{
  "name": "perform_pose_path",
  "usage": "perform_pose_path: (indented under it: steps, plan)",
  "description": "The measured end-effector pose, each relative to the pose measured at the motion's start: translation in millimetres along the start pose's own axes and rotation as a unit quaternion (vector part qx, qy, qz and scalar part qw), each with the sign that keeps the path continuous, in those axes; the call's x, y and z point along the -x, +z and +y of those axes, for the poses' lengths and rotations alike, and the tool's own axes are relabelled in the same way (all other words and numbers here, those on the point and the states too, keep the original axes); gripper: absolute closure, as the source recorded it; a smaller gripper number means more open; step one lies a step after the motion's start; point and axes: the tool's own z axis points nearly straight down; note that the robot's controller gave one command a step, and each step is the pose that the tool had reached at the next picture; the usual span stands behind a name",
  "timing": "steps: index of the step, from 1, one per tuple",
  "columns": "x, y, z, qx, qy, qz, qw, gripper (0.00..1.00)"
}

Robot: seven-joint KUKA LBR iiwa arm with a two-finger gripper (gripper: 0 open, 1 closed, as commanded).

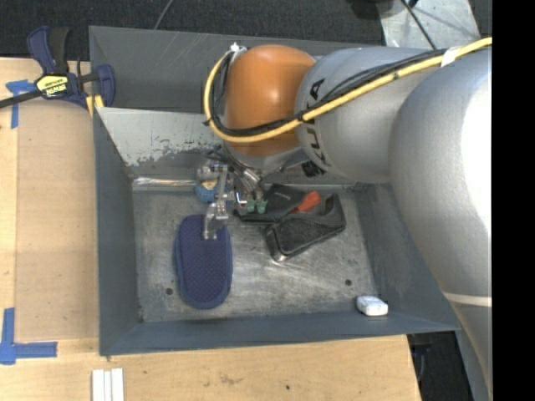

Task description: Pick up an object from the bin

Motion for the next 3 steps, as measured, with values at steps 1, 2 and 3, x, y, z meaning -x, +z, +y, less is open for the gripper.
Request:
perform_pose_path:
  steps: [1,2,3]
  plan:
    - [9.9,34,-24,0.005,-0.025,-0.0149,0.9996,0.00]
    - [13.9,33,-26,0.006,-0.022,-0.0227,0.9995,1.00]
    - [9.7,-102,-25,0.001,-0.090,-0.0090,0.9959,1.00]
